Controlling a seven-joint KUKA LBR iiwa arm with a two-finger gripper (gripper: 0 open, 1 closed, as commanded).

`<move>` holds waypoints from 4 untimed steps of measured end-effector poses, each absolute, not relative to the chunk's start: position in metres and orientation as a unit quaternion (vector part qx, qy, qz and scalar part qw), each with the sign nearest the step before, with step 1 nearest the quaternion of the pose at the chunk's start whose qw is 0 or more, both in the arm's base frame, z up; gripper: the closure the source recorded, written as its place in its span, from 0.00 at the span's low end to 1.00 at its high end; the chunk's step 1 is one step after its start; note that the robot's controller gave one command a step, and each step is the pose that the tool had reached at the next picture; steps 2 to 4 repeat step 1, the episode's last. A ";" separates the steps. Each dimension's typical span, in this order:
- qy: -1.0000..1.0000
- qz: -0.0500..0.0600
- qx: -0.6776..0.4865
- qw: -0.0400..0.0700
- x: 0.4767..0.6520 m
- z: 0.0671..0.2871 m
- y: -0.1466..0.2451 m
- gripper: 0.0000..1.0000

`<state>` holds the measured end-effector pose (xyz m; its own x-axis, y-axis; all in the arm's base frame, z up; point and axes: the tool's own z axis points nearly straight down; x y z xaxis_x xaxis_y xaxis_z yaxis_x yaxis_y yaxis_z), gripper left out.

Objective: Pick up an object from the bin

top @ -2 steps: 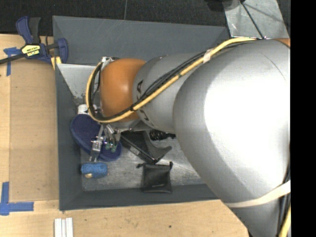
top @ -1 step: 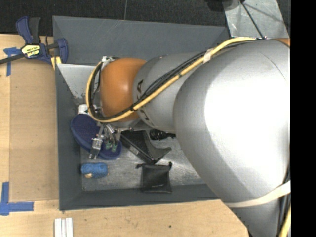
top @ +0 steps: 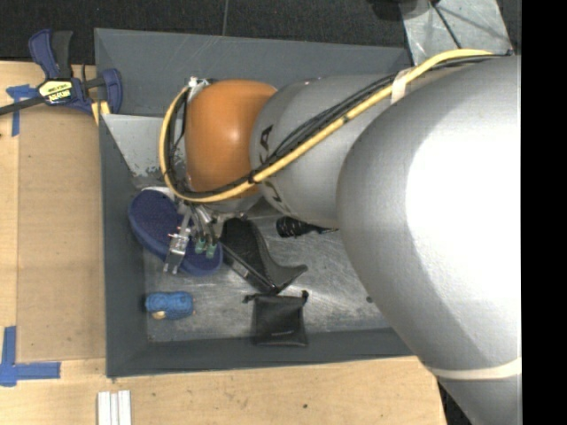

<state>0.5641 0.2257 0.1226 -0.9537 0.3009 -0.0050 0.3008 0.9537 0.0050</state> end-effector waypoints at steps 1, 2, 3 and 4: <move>0.988 0.002 0.152 0.002 0.566 0.147 0.225 1.00; 0.988 0.002 0.152 0.002 0.566 0.147 0.225 1.00; 0.988 0.002 0.152 0.002 0.566 0.147 0.225 1.00; 0.988 0.002 0.152 0.002 0.566 0.147 0.225 1.00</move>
Offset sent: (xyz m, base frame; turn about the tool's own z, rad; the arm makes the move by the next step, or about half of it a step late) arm 0.0000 0.0000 0.0223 0.0000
